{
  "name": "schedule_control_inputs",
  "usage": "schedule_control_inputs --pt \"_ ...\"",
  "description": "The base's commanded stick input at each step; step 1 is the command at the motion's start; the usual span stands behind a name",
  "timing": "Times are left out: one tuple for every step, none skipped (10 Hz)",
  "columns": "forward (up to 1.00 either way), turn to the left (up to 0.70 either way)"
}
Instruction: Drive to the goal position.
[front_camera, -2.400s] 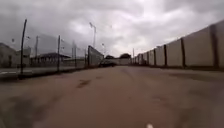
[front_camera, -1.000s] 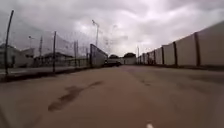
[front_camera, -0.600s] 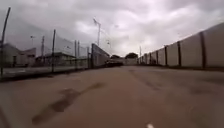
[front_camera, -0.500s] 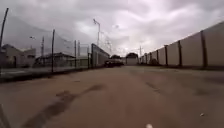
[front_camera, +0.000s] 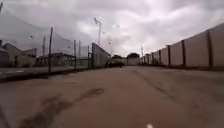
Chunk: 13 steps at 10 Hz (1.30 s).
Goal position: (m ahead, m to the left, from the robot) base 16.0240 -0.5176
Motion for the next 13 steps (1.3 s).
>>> schedule_control_inputs --pt "1.0 0.0" --pt "1.0 0.0" --pt "1.0 0.0" --pt "1.0 0.0" --pt "1.0 0.0" --pt "1.0 0.0" --pt "1.0 0.0" --pt "1.0 0.0" --pt "1.0 0.0" --pt "1.0 0.0" --pt "1.0 0.0" --pt "1.0 0.0" --pt "1.0 0.0"
